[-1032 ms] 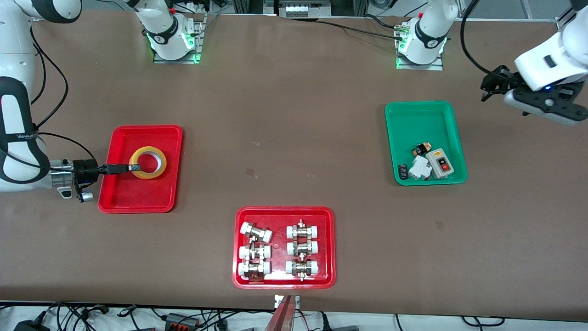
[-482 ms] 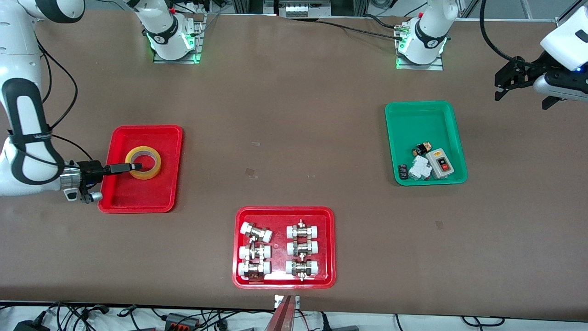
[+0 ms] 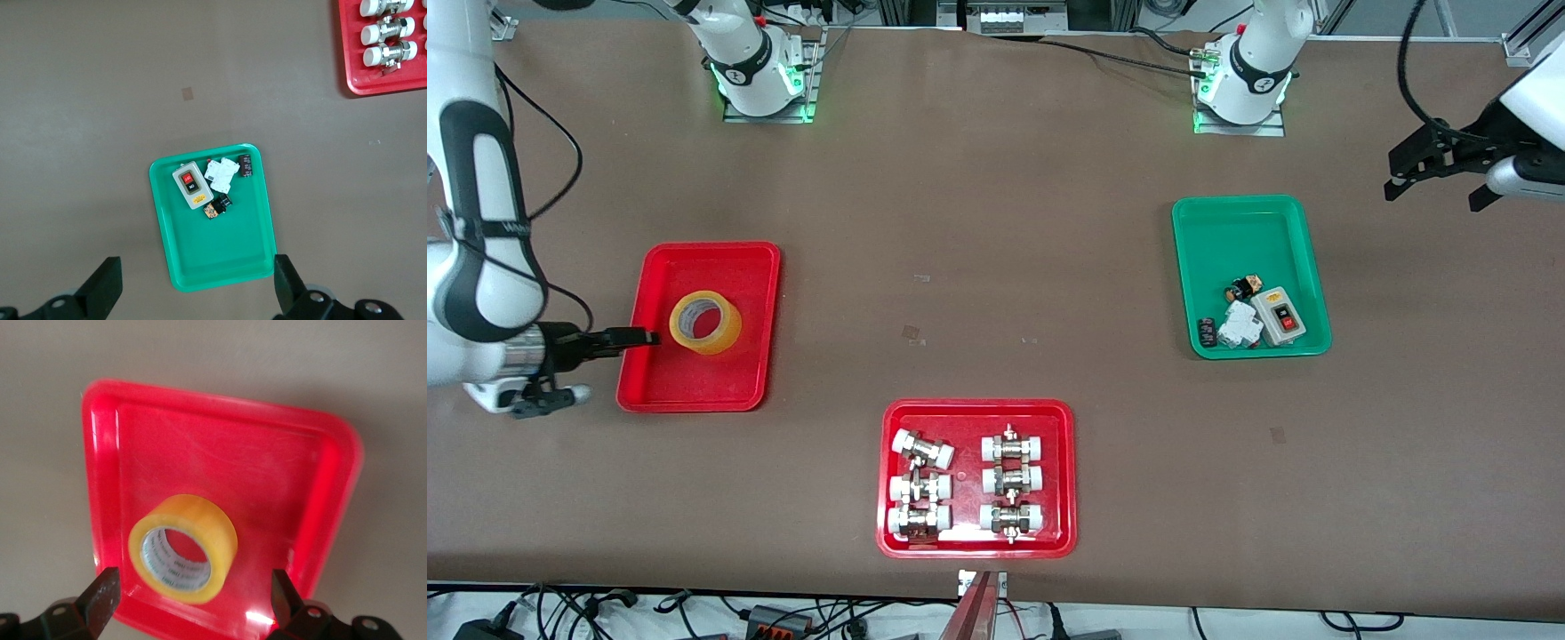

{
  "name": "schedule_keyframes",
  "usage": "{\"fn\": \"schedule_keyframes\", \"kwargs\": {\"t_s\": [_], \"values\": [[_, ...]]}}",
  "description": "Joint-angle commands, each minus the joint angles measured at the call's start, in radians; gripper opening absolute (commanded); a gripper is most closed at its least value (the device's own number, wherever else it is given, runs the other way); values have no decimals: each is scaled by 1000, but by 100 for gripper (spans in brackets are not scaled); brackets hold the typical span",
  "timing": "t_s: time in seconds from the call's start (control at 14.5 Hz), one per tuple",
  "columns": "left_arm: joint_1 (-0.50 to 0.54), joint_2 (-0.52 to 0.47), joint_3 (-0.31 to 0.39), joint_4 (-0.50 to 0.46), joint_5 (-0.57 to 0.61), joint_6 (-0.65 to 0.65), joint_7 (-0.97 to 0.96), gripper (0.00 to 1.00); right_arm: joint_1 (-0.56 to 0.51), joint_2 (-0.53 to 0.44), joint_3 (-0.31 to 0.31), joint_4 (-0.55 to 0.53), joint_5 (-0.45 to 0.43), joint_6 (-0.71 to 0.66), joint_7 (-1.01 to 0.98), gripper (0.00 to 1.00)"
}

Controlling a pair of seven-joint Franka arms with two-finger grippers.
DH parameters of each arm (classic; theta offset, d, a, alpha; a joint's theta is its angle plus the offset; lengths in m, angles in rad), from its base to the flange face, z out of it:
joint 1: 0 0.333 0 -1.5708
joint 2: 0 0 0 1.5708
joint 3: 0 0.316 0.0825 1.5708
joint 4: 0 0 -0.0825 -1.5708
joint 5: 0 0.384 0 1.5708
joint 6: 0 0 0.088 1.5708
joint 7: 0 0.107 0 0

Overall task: Left arm passes tape to right arm into tray
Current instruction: 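Open the right gripper and lift it away from the tape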

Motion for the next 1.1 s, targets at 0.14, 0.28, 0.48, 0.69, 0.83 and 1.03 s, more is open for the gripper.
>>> {"fn": "schedule_keyframes", "kwargs": {"t_s": [0.14, 0.28, 0.48, 0.69, 0.83, 1.03], "values": [[21, 3, -3, 12, -10, 1, 3, 100, 57, -125, 2, 108, -72, -190, 259, 100], [21, 3, -12, 14, -4, 1, 1, 100, 89, -155, -2, 176, -113, -281, 315, 100], [22, 3, -2, 14, -4, -1, 1, 100, 117, -164, 6, 275, -193, -292, 307, 100], [22, 3, 0, 14, -4, -4, 0, 100, 116, -184, 3, 296, -191, -277, 341, 100], [22, 3, 0, 14, -4, -6, 0, 100, 151, -219, -5, 265, -200, -200, 396, 100], [22, 3, 0, 14, -4, -16, 0, 100, 154, -319, -9, 98, -213, -59, 393, 100]]}}
